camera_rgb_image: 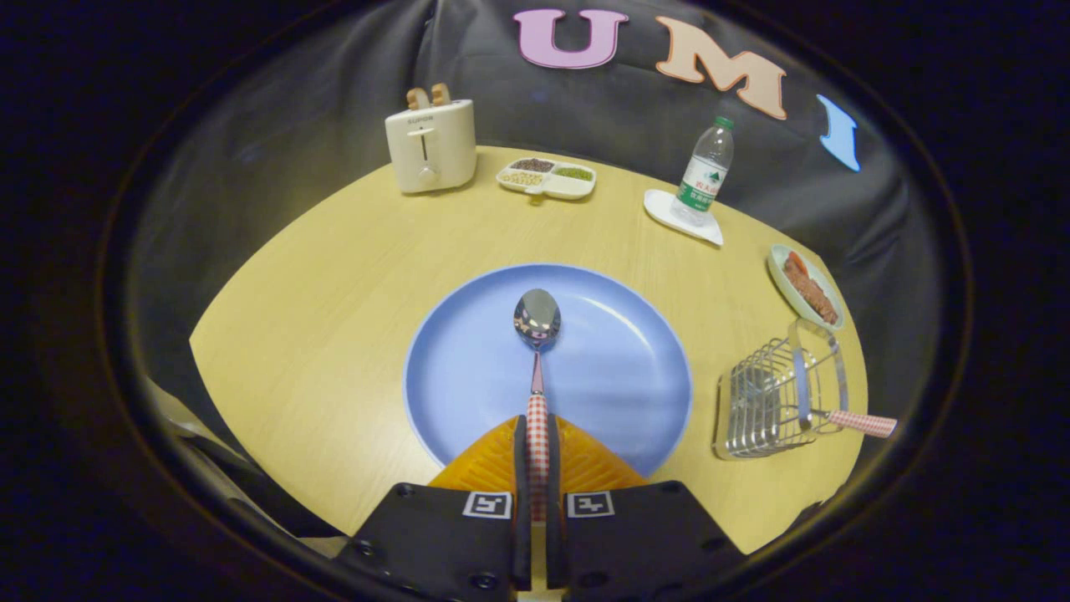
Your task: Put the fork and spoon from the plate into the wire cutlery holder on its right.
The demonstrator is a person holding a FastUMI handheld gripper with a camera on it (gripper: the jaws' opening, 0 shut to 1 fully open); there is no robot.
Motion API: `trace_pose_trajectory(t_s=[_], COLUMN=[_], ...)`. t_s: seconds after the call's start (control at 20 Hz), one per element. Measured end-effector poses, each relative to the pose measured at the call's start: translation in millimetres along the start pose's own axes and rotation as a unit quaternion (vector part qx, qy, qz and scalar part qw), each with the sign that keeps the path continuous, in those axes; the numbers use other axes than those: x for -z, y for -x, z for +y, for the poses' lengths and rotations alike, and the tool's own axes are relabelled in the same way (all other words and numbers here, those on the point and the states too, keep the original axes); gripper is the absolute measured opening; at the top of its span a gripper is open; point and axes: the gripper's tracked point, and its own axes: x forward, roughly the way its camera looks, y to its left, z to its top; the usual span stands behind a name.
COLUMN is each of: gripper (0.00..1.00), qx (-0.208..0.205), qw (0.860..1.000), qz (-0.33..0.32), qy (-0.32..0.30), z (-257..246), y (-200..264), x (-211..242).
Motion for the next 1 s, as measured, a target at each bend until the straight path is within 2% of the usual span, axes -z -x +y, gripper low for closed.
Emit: trace_pose_trajectory(t_s=[0.3, 0.6, 0.85, 1.0], gripper=[0.1, 0.1, 0.1, 0.1], qx=[-0.023, -0.019, -0.012, -0.018], qw=[0.999, 0.999, 0.995, 0.994], qz=[0.002, -0.003, 0.015, 0.032], qy=[0.025, 0.051, 0.099, 0.105], z=[-31.4, -71.6, -118.0, -139.4], y=[35.4, 62.9, 81.9, 91.0], x=[-21.4, -39.2, -42.6, -39.5])
